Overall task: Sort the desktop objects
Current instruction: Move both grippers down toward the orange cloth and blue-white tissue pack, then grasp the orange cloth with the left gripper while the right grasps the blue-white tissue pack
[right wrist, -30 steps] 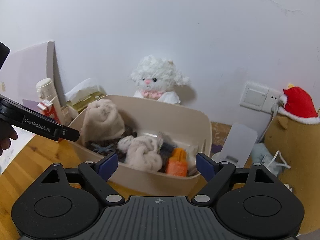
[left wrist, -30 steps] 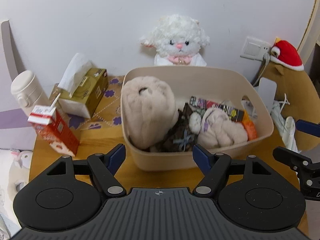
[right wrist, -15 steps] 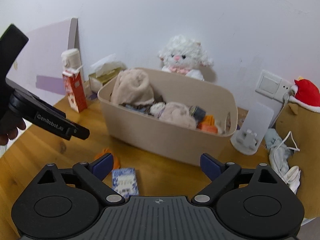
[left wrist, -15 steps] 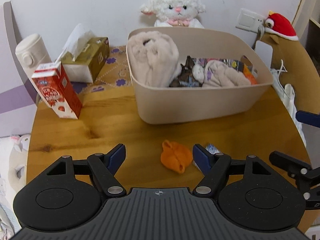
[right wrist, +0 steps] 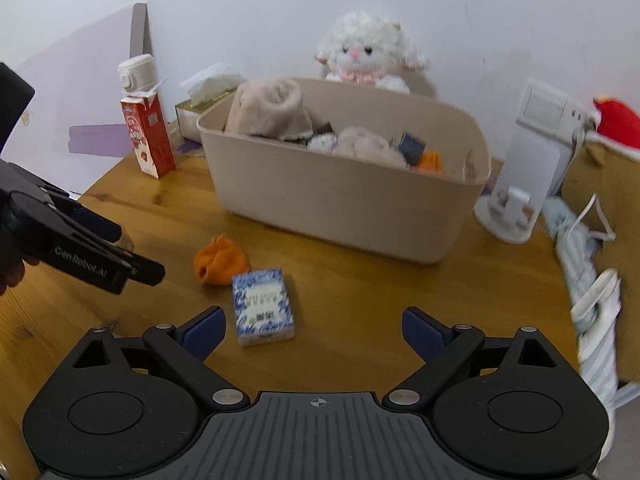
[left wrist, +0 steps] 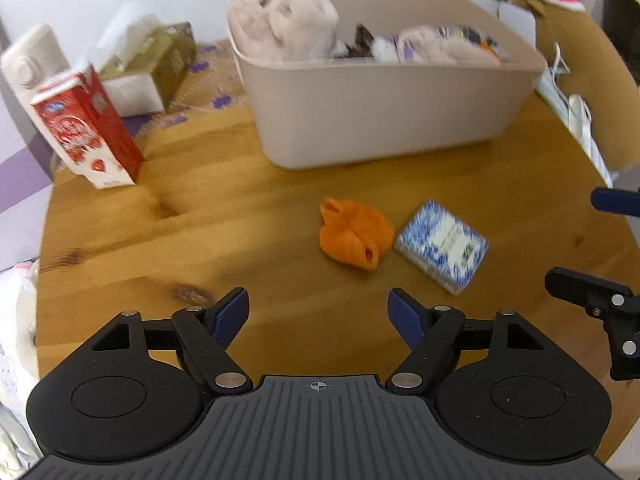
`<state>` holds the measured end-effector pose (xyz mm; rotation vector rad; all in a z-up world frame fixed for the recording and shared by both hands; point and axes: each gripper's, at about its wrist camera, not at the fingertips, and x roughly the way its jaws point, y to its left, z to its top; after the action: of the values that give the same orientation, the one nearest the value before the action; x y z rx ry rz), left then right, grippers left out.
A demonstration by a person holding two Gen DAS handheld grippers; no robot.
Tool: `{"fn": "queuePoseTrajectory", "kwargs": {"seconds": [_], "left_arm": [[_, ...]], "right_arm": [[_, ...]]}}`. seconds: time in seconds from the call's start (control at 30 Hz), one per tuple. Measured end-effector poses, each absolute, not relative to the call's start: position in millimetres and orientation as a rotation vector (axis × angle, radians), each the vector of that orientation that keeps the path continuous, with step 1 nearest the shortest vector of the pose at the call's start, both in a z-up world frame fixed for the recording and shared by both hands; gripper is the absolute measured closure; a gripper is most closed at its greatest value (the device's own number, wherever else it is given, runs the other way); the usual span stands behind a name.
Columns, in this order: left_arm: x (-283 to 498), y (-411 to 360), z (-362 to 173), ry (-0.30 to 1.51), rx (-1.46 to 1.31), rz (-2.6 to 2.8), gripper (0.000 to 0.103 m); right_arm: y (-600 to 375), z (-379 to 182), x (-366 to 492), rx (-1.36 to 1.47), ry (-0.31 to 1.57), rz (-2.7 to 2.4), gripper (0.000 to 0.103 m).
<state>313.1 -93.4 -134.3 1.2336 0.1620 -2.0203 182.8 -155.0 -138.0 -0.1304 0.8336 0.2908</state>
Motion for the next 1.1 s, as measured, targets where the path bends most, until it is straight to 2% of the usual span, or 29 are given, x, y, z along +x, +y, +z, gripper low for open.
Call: {"fn": "queuePoseTrajectory", "kwargs": {"seconds": [0.2, 0.27, 0.77, 1.1], "left_arm": [[307.7, -101.7, -150.6, 0.126, 1.270, -2.051, 0.025], [304.9, -106.0, -154.3, 0.122, 1.273, -2.050, 0.022], [285.4, -134.0, -170.1, 0.186, 1.248, -2.094, 0.020], [270.9, -132.7, -176.1, 0.044, 1.201, -2.127, 0.019]], "right_arm": [[-145.9, -161.2, 185.1, -0.129, 0.858, 0.302, 0.006], [-143.2, -170.0, 186.9, -0.117, 0.880, 0.309, 0.006], [-121.4, -196.8, 217.5, -0.226, 0.918, 0.346, 0.006], [-111.5, -210.9, 231.9, -0.250, 0.942, 0.328, 0.004]]}}
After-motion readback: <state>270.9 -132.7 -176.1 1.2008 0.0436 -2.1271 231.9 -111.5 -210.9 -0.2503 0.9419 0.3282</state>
